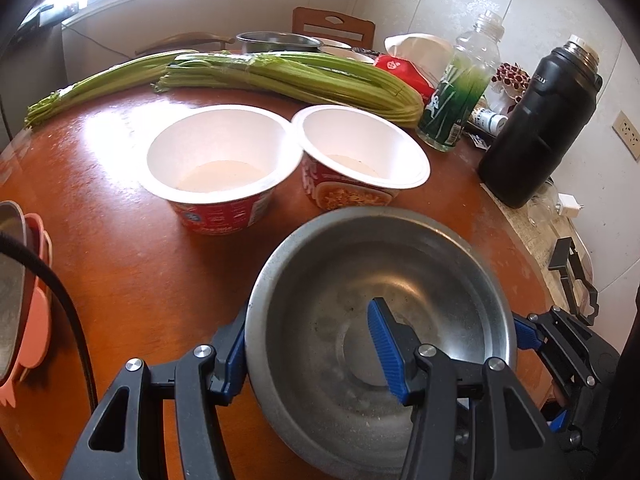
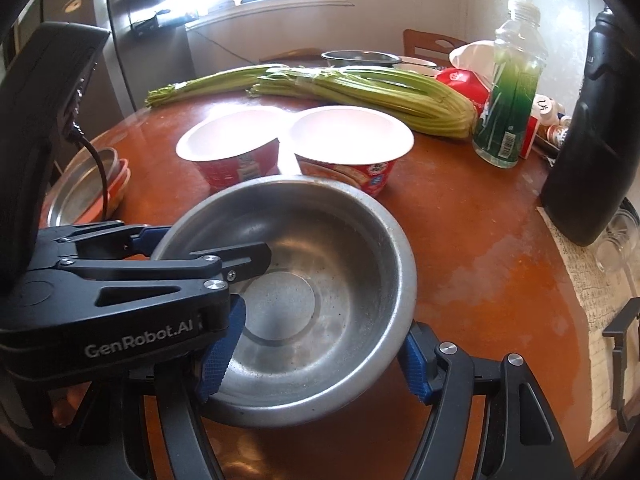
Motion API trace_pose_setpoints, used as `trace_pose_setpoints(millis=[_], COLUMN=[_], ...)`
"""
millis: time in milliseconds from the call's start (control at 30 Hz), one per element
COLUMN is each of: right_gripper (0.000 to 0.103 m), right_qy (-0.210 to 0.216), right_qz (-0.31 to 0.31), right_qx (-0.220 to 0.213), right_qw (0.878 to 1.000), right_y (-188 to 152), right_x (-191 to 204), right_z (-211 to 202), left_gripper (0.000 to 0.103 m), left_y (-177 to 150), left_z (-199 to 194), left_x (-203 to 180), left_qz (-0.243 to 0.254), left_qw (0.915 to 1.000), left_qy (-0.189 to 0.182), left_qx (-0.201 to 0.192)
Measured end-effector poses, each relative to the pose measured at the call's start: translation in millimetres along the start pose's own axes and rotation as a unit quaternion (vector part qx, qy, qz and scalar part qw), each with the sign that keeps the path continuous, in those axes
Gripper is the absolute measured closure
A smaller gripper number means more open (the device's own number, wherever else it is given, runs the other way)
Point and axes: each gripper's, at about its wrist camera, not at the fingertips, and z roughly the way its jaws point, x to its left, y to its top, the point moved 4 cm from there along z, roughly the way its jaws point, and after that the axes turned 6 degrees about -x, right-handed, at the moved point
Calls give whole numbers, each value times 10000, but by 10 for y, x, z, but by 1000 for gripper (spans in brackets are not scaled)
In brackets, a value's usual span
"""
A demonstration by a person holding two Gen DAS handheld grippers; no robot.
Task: Organize plates and bowls
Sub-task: 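Lift the silver bowl with the left gripper and lower it beside the plate stack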
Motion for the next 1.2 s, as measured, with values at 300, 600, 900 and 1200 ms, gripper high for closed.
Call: trace_pose_setpoints(millis=[300, 600, 900, 1200], right_gripper=[29, 29, 30, 30], right_qy=[225, 577, 816, 818], right_qz=[-143, -267, -234, -234], right_qx=[-121, -363, -403, -363], right_qw=[9996, 9973, 9956, 9957], right_y=[49, 108, 13, -126], right_x=[274, 555, 712, 729], right_z=[-121, -289, -285, -238], left_gripper=[49, 49, 49, 49], left_y=[-55, -105, -315, -474], left_z=[-322, -718, -871, -798], left_x=[213, 379, 489, 514], left_qz=[-155, -236, -190, -230], left_qw=[9996, 9978, 9977, 9981], left_qy=[41, 277, 383, 359], left_qx=[-229, -553, -534, -450])
